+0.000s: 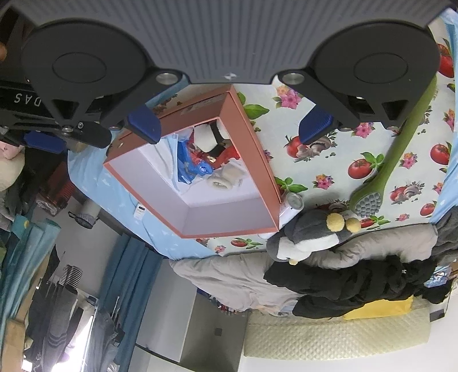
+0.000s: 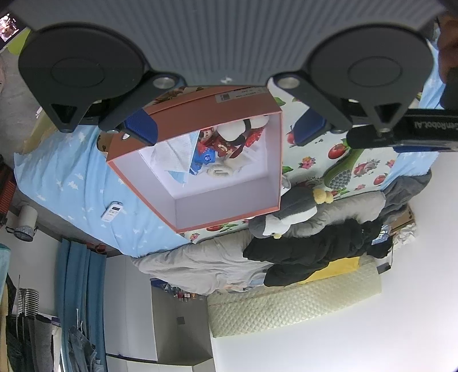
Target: Organize soft objects
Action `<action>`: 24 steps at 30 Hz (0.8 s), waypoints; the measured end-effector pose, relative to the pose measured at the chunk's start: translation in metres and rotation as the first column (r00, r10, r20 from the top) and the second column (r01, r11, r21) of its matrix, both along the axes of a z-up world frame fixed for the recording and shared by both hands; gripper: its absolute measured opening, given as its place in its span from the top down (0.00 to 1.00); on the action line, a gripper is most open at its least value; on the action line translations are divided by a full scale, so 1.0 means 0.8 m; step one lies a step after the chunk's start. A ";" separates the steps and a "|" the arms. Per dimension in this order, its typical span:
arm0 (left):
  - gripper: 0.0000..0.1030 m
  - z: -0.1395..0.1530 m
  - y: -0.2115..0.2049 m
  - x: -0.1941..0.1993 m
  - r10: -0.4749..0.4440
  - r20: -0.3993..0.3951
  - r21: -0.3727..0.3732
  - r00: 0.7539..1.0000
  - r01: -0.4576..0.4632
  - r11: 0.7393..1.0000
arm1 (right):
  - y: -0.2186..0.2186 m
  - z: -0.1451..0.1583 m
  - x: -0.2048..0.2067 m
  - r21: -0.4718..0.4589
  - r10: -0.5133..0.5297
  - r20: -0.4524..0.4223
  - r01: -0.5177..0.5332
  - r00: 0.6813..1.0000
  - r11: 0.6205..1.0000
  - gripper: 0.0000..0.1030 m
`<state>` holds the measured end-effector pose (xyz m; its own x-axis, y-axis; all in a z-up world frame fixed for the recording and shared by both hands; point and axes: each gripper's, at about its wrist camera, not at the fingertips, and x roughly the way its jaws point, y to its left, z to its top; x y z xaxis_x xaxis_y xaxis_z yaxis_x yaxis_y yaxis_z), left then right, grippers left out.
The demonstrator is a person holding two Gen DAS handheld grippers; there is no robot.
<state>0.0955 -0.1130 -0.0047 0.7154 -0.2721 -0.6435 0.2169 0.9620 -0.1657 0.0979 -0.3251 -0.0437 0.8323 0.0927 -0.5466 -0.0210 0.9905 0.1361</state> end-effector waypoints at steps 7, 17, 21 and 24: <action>0.00 0.000 -0.001 -0.001 -0.003 0.004 -0.007 1.000 0.003 1.000 | 0.003 0.001 0.000 0.010 0.008 -0.010 -0.008 1.000 1.000 0.00; 0.00 0.002 0.007 -0.003 0.018 0.009 -0.016 1.000 -0.018 1.000 | 0.000 0.001 0.001 0.011 -0.001 -0.007 0.001 1.000 1.000 0.00; 0.00 0.002 0.008 -0.004 0.018 0.010 -0.016 1.000 -0.018 1.000 | -0.001 0.001 0.002 0.010 -0.001 -0.006 0.001 1.000 1.000 0.00; 0.00 0.003 0.008 -0.003 0.020 0.008 -0.014 1.000 -0.020 1.000 | -0.001 0.001 0.002 0.011 -0.001 -0.006 0.001 1.000 1.000 0.00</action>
